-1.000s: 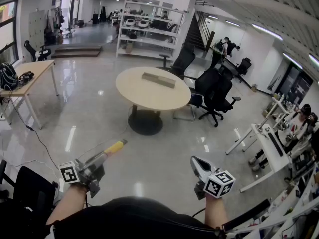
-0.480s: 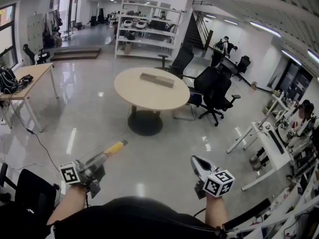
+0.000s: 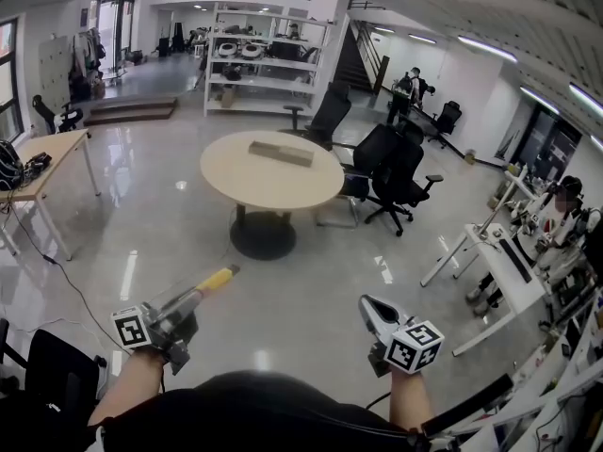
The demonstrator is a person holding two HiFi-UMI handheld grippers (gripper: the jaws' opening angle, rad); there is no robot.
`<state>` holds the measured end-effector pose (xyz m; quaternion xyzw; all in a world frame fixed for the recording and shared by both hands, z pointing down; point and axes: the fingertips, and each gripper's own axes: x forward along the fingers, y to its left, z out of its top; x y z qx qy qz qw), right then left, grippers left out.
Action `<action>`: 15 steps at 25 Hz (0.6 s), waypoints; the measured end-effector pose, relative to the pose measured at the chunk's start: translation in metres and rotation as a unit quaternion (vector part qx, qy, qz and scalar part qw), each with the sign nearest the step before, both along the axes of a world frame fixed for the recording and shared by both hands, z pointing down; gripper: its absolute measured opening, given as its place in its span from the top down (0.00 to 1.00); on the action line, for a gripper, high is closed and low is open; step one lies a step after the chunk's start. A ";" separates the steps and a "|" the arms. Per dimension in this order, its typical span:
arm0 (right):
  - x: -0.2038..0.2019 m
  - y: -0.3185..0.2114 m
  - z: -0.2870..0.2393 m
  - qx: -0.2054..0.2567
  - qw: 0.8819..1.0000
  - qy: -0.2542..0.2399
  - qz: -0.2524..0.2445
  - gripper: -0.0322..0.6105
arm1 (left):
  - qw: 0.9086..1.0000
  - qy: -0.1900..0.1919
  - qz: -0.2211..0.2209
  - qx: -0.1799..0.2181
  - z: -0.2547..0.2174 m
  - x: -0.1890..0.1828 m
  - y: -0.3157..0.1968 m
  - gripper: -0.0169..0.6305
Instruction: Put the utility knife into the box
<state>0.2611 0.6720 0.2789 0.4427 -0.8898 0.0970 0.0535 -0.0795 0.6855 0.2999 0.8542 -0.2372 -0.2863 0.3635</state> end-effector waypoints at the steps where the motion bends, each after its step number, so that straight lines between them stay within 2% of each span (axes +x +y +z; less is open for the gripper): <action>1: 0.008 0.002 0.000 0.000 1.000 0.001 0.002 0.93 | 1.000 -0.001 0.003 0.001 0.000 0.008 -0.001 0.87; 9: 0.076 0.021 0.007 -0.009 1.000 0.003 0.020 0.93 | 0.999 0.001 0.030 -0.013 0.004 0.078 0.000 0.87; 15: 0.109 0.026 0.025 -0.024 0.999 -0.006 0.030 0.93 | 0.998 -0.007 0.055 -0.022 0.008 0.118 0.001 0.87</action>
